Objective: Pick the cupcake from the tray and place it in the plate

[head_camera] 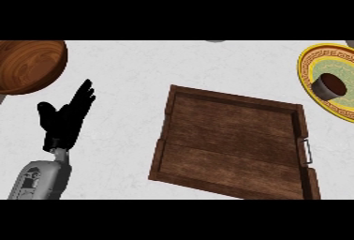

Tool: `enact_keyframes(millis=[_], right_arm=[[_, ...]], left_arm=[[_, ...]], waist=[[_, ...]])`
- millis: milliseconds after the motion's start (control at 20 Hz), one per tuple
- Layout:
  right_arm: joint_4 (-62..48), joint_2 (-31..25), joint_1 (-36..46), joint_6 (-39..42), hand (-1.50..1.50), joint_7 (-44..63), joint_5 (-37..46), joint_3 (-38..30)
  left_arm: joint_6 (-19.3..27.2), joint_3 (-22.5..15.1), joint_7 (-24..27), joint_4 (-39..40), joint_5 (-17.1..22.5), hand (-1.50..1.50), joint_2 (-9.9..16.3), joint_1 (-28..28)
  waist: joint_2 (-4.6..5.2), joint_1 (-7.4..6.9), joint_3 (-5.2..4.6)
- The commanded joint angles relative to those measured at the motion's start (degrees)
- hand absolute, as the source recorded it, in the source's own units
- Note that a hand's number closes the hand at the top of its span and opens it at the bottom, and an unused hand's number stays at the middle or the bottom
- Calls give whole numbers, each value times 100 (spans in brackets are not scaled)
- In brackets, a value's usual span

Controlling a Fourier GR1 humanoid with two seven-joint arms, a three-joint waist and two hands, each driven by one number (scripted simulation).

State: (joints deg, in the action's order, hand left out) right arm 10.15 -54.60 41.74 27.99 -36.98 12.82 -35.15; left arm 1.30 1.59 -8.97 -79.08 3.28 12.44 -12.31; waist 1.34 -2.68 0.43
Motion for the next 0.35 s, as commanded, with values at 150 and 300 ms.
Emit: enact_keyframes(millis=[150,300], right_arm=[[-10,-177,-301,356,-150,-392,83,74],[-27,-208,-378,286,-150,-390,89,76]], left_arm=[[168,-6,64,87,-122,0,-104,-98],[93,-14,31,109,-95,0,-86,-95]], waist=[[21,-1,9],[22,-6,10]])
